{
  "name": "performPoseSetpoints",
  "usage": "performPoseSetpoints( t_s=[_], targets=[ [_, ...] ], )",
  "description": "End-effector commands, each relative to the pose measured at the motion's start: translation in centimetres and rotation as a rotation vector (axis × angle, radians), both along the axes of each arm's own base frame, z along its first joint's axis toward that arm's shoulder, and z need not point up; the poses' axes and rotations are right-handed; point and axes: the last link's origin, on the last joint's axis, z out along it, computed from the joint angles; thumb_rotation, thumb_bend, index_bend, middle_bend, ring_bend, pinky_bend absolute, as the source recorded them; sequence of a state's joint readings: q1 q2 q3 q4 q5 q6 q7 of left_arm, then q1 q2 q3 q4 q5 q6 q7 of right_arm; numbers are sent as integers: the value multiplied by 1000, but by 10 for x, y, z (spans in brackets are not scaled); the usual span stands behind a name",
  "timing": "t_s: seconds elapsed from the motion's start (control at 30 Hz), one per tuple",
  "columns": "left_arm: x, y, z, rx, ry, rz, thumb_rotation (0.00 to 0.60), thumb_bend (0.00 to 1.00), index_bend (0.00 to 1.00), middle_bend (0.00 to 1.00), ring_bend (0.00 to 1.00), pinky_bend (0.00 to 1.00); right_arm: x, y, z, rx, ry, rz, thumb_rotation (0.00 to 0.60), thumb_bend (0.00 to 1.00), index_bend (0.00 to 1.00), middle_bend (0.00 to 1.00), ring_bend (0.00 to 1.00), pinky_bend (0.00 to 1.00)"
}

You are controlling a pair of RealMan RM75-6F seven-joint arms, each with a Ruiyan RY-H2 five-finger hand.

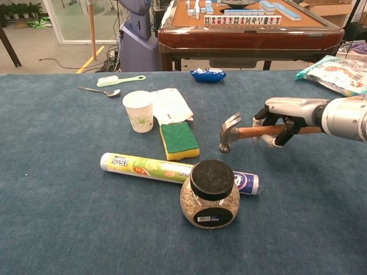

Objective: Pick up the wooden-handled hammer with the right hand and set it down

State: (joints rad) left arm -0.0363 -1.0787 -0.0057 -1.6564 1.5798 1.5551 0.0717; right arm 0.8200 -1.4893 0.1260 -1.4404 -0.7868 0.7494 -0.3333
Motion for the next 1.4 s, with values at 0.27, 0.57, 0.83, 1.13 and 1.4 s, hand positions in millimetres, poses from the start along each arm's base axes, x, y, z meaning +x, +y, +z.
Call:
performPoseSetpoints(
  t_s=[0.27, 0.57, 0.83, 1.13, 1.4],
  targets=[
    [0, 0, 0, -3, 1, 0, 600, 252, 546, 500, 378, 274, 8, 0, 15, -4, -68, -5, 600, 1000, 520, 582, 359, 168],
    [0, 0, -1, -7, 3, -1, 600, 252, 546, 500, 378, 274, 9, 3, 31, 6, -117, -19, 600, 1000, 520, 593, 372, 176],
    [1, 0, -2, -10, 3, -4, 600, 252, 546, 500, 378, 274, 6, 4, 39, 26, -136, -37, 600, 1000, 539, 631, 410, 192],
    [1, 0, -2, -10, 1, -6, 600, 252, 546, 500, 378, 274, 4, 4, 43, 23, -133, -42, 600, 1000, 648, 678, 447, 192],
    [1, 0, -2, -10, 0, -7, 600, 252, 546, 500, 377, 274, 3, 3, 45, 23, -136, -54, 600, 1000, 687, 692, 465, 192]
  ],
)
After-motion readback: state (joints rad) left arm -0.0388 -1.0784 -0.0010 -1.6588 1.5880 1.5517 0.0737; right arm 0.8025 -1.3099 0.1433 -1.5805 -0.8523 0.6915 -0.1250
